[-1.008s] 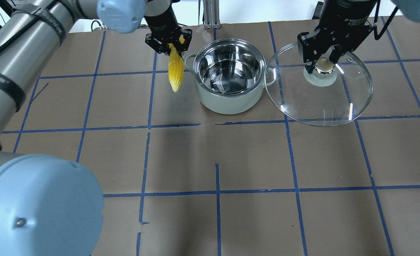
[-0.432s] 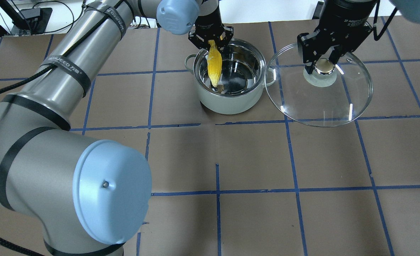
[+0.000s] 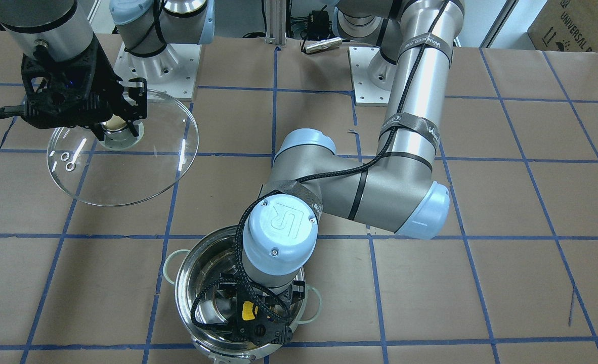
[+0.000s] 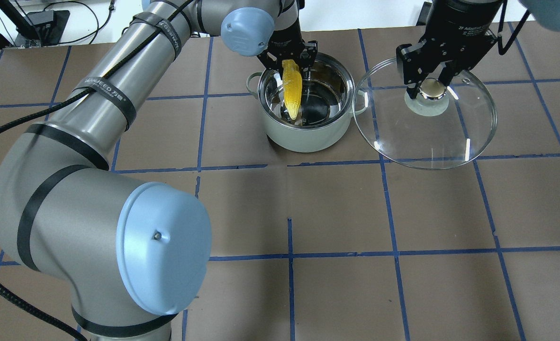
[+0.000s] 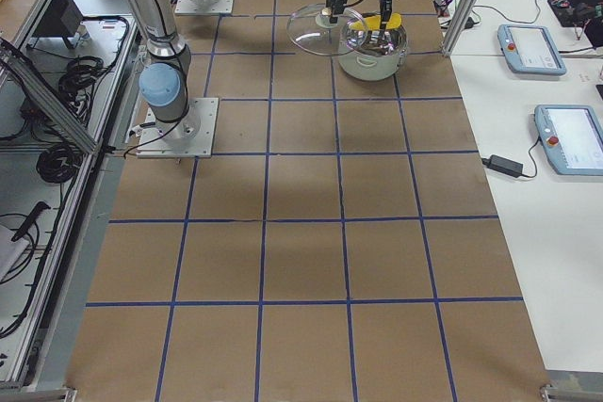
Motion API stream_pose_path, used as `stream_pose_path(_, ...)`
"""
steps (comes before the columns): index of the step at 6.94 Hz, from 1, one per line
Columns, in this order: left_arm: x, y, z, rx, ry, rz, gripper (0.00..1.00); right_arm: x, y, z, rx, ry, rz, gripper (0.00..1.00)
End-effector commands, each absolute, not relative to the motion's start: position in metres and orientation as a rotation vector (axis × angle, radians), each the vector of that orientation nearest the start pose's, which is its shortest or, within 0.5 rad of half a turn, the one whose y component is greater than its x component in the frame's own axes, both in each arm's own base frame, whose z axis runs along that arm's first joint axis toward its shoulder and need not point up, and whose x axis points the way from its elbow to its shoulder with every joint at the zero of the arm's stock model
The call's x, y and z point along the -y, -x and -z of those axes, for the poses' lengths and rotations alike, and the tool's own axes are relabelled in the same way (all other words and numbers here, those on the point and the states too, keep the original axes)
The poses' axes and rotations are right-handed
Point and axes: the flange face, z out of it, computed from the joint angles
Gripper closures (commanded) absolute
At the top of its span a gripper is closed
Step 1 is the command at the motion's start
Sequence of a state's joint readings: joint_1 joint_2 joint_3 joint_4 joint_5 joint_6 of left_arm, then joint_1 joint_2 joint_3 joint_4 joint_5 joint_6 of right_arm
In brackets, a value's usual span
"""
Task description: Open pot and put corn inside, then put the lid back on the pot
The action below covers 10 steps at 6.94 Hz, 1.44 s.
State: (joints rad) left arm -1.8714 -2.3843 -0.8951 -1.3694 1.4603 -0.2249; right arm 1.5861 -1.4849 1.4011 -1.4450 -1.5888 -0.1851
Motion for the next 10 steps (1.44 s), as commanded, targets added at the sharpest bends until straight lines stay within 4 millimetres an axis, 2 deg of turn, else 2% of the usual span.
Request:
stream_pose_path(1, 0.72, 0.365, -0.323, -3.258, -0.133, 0.048, 0.0, 0.521, -0.14, -0.517, -3.135, 0.317, -0.067, 0.88)
stream_pose_path(2, 0.715, 0.33, -0.349, -3.241, -0.175, -0.015, 0.0, 0.52, -0.141, -0.516, -3.135, 0.317, -0.067, 0.88)
stream_pose_path(3, 0.713, 0.287, -0.384, -3.246, -0.121, -0.02, 0.0, 0.521, -0.141, -0.515, -3.136, 0.314, -0.067, 0.88)
stream_pose_path(4, 0.701, 0.26, -0.413, -3.244, -0.084, -0.035, 0.0, 0.523, -0.141, -0.514, -3.14, 0.293, -0.06, 0.88)
stream_pose_path(5, 0.683, 0.234, -0.438, -3.23, -0.169, -0.044, 0.0, 0.535, -0.152, -0.503, -3.14, 0.29, -0.047, 0.88)
stream_pose_path(6, 0.658, 0.199, -0.463, -3.189, -0.163, -0.047, 0.0, 0.546, -0.185, -0.493, -3.143, 0.281, -0.019, 0.88)
stream_pose_path(7, 0.619, 0.174, -0.481, -3.181, -0.167, -0.047, 0.0, 0.57, -0.225, -0.472, -3.147, 0.264, -0.025, 0.88)
stream_pose_path(8, 0.572, 0.152, -0.491, -3.182, -0.122, -0.045, 0.0, 0.598, -0.257, -0.457, -3.149, 0.25, -0.026, 0.88)
stream_pose_path(9, 0.542, 0.127, -0.507, -3.184, -0.052, 0.012, 0.0, 0.622, -0.286, -0.441, -3.151, 0.242, -0.03, 0.88)
stream_pose_path(10, 0.522, 0.125, -0.513, -3.172, -0.03, 0.009, 0.0, 0.651, -0.302, -0.414, -3.151, 0.247, -0.036, 0.89)
